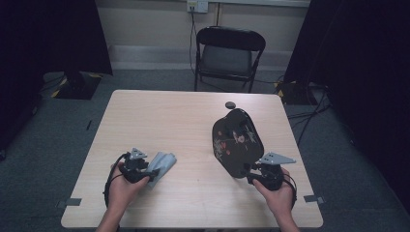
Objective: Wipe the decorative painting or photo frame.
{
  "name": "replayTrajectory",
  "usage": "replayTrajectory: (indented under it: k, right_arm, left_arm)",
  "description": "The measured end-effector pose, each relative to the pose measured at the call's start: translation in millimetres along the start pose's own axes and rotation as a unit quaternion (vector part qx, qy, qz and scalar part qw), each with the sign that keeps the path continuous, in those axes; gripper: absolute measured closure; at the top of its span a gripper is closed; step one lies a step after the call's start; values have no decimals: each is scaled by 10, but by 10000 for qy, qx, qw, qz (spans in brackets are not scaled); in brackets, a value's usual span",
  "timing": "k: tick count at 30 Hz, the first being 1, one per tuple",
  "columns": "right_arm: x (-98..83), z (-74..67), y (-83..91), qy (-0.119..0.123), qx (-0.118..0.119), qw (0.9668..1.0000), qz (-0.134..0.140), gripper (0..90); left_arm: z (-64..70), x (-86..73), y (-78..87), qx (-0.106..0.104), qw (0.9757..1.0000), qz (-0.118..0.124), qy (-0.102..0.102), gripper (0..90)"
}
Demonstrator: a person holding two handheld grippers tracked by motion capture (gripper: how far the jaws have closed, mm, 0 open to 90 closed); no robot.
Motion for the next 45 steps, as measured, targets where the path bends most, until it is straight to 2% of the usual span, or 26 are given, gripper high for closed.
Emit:
replayTrajectory:
  k: [3, 4, 7, 9, 11, 14, 17, 18, 23, 24, 25, 26, 29, 30, 32, 34, 36, 41, 42, 45]
  right_arm:
    - [29, 13, 23, 34, -46, 10000, -9, 583]
    - [48, 15, 25, 18, 60, 10000, -11, 592]
    - [66, 19, 21, 49, 46, 9999, 139, 642]
    - [67, 17, 8, 16, 101, 9999, 121, 649]
    - [78, 1, -8, 69, 88, 9998, 147, 678]
    - [103, -22, -20, 17, -20, 9998, 215, 750]
    - [102, -19, -21, 34, -66, 9997, 220, 768]
    - [96, -8, -14, -33, -77, 9996, 271, 780]
    - [96, -1, -16, -117, -36, 9995, 300, 784]
    - [95, -4, -16, -140, -35, 9995, 294, 784]
    - [95, -4, -16, -140, -35, 9995, 294, 784]
    - [89, -8, -16, -146, -41, 9995, 285, 784]
    - [81, -9, -13, -187, -26, 9994, 279, 785]
    - [75, 0, -8, -285, 23, 9991, 302, 786]
    - [76, 3, -8, -307, 36, 9991, 299, 787]
    - [80, 4, -10, -313, 42, 9990, 303, 787]
    - [82, -14, -13, -311, 46, 9991, 269, 787]
    - [70, -49, -15, -318, 100, 9992, 239, 787]
    - [69, -57, -12, -318, 101, 9992, 220, 787]
    - [64, -74, -7, -323, 124, 9992, 189, 787]
  left_arm:
    - [12, 13, -4, 7, 10000, 19, -20, 442]
    - [1, 9, -14, 23, 10000, 6, -85, 441]
    - [-1, -7, -34, 13, 10000, -24, -60, 441]
    - [9, -26, -58, -7, 10000, -42, -40, 439]
    - [23, -25, -61, 47, 9999, -52, -113, 439]
    - [33, -36, -64, 143, 9997, -49, -177, 487]
    - [31, -39, -52, 126, 9996, -73, -262, 523]
    - [49, -41, -48, 96, 9995, -74, -279, 573]
    - [60, -49, -43, 14, 9998, -37, -179, 656]
    - [83, -54, -38, -20, 9998, -20, -196, 722]
    - [83, -54, -38, -20, 9998, -20, -196, 734]
    - [101, -51, -33, -12, 9996, -36, -280, 749]
    - [118, -52, -27, 3, 9995, -53, -312, 770]
    - [118, -54, -25, -9, 9994, -37, -335, 772]
    - [118, -56, -22, -33, 9993, -30, -367, 780]
    - [138, -55, -15, -78, 9995, -48, -316, 781]
    - [149, -48, -6, -118, 9991, -112, -379, 784]
    - [242, -4, 12, -373, 9986, -175, -336, 785]
    - [262, 12, 14, -390, 9987, -143, -280, 784]
    - [328, 71, 13, -420, 9986, -92, -314, 784]
Point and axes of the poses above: each handheld gripper's, and its own axes: y roughly backward along the jaws, x roughly out of its top, z roughly to its right, the point moved 4 cm from there along -y, roughly forward along the jaws, and after that the axes turned 14 degrees about x, right-handed, at the moved point
